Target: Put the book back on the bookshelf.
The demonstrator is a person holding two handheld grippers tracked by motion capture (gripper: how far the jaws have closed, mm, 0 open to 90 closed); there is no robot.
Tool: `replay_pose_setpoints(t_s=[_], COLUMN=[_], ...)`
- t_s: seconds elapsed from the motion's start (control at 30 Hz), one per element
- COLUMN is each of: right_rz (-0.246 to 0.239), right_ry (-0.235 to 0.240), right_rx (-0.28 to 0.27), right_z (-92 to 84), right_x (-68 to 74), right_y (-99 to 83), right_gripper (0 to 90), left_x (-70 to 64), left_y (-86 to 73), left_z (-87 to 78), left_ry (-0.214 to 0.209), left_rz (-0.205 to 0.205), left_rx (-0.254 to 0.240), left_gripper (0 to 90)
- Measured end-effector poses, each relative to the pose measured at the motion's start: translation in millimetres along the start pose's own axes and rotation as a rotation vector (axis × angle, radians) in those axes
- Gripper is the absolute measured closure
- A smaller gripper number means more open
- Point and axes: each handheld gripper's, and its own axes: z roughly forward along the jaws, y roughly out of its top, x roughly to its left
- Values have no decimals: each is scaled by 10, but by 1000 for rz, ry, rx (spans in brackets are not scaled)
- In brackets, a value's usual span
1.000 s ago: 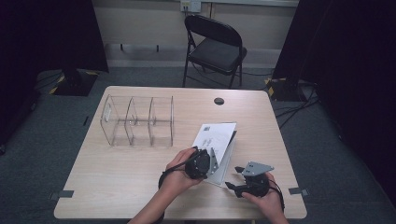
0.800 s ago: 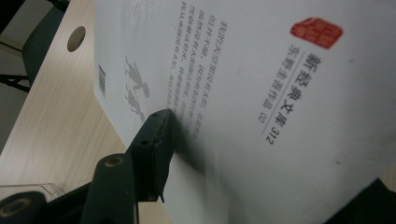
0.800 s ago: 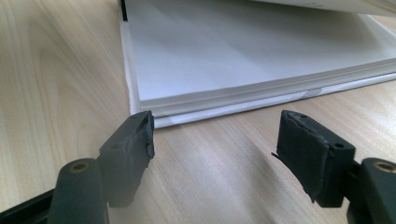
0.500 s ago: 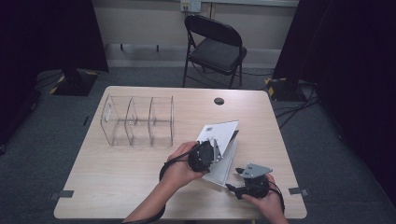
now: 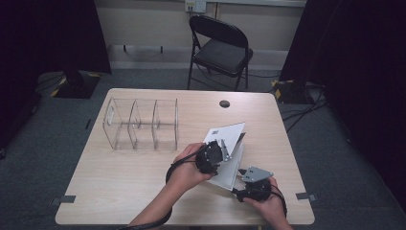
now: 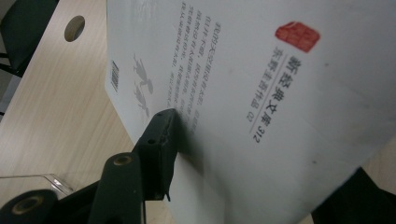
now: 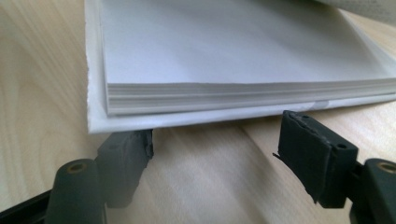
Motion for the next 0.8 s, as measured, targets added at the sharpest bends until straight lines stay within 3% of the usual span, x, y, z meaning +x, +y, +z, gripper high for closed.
replay_pose_setpoints(t_s=[0.23,0.3,0.47,0.57,0.67,0.8], right_rz=[-34,-37,-97,-109,-170,-187], right_ry=[-25,-35,-62,-51,-60,-43], right_rx=[4,-16,-33,-38,-60,-75], right_z=[11,-22,-77,-91,-141,-155], right_x=[17,20,57,49,62,62], right_y=[32,58,142,175,246,273], right_gripper=[252,246,241,240,245,257], left_x=[11,9,-24,-28,-5,10], left_y=[41,67,114,123,147,181], left_z=[-16,-29,-46,-60,-103,-137], left_ry=[-2,0,15,19,10,4], left_rz=[-13,-1,26,23,15,3], left_rx=[12,27,43,44,43,47], left_gripper=[479,480,487,494,499,501])
